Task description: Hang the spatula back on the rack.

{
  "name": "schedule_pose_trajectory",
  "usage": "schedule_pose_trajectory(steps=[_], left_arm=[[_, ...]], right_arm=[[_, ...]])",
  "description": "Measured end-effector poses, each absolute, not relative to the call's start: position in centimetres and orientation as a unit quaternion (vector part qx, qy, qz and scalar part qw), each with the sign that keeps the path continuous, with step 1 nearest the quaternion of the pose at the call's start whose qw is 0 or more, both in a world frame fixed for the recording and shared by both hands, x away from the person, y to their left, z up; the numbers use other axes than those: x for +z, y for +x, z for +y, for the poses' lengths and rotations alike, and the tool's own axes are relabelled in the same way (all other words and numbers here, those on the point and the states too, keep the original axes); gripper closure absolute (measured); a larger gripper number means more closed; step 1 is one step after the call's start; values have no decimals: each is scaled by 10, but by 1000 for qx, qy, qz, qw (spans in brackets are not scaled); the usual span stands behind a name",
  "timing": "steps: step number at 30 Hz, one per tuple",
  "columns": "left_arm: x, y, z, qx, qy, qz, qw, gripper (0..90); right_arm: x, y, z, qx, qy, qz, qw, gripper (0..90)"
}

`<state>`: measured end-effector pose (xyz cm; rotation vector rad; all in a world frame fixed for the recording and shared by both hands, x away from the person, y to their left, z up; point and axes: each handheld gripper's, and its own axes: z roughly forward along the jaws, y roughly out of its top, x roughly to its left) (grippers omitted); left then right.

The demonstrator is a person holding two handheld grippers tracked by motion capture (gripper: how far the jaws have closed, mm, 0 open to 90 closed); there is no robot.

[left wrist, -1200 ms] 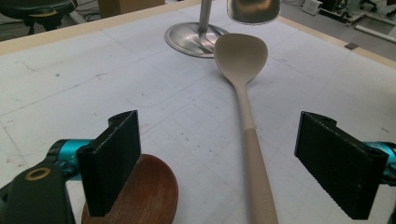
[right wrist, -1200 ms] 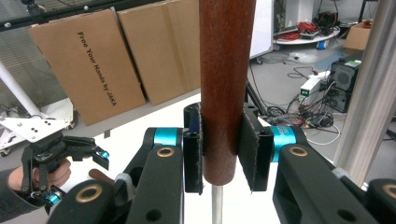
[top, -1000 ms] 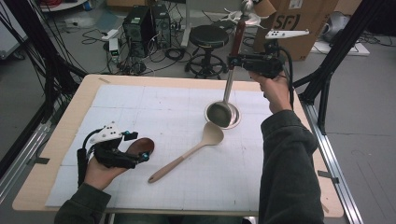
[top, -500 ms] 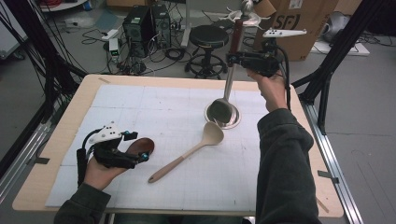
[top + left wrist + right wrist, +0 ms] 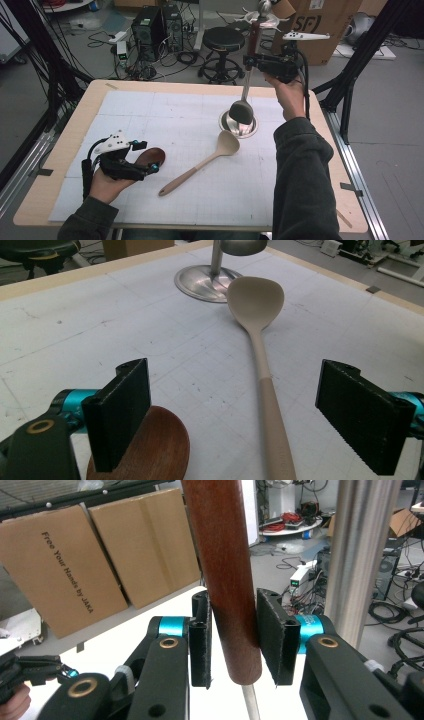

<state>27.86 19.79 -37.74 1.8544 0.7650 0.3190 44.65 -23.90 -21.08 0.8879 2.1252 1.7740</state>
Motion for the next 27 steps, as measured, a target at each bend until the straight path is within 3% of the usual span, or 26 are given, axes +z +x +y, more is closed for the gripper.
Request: schedule_pose_trajectory(steps=[13,27], left_arm=[[-377,279,198,133,776,320,527,150],[-378,279,200,133,775,323,527,148]], right_arm=[[-204,439,-244,607,305,720,140,617],[-203,430,-256,601,296,728,149,608]])
